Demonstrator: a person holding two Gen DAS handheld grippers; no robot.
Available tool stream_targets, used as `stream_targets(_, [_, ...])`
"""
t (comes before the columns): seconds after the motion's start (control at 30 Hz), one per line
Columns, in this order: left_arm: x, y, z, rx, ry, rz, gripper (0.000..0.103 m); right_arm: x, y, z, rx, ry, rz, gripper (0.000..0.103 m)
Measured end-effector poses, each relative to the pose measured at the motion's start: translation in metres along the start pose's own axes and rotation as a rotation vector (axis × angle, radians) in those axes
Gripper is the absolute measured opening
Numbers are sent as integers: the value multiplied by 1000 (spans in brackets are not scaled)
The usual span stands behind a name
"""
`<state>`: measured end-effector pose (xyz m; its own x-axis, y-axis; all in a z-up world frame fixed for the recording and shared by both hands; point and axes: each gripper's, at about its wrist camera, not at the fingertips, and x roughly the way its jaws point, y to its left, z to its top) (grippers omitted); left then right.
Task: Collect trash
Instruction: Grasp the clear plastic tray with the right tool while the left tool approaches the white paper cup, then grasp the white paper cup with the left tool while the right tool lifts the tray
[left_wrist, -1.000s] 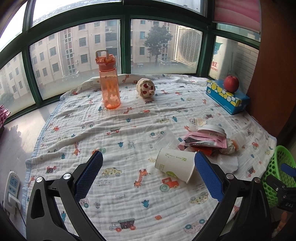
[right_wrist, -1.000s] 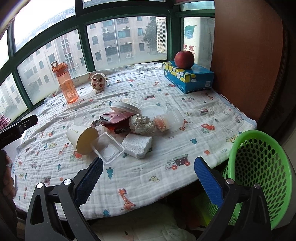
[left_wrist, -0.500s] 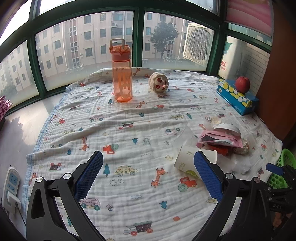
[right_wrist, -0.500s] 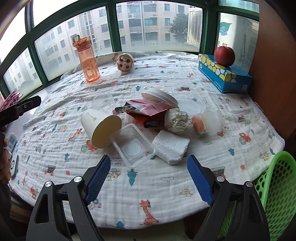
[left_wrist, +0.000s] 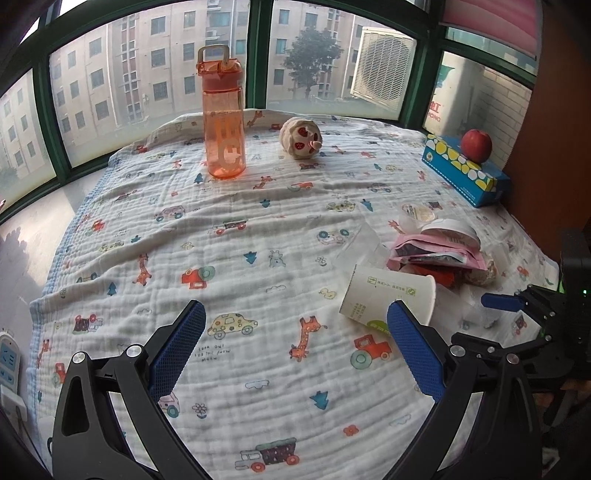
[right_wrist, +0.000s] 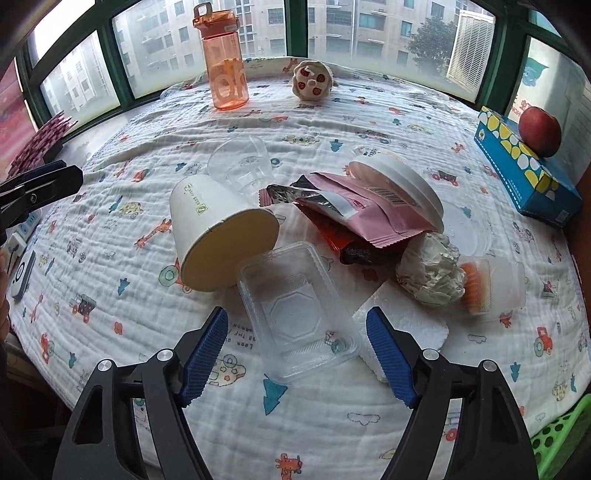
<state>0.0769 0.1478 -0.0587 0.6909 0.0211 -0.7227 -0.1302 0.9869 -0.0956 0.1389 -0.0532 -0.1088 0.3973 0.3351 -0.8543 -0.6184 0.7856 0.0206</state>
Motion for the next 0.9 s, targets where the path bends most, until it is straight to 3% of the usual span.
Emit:
stream_targets(0.27, [9, -11, -1, 45, 14, -43, 96, 23, 4, 9, -74, 46, -15, 68])
stream_targets(0.43, [18, -21, -3, 67, 29, -90, 98, 22, 1, 8, -61, 48, -6, 55])
stream_targets(0.9, [57, -52, -2, 133, 108, -291, 98, -29, -5, -13, 38, -36, -7, 55])
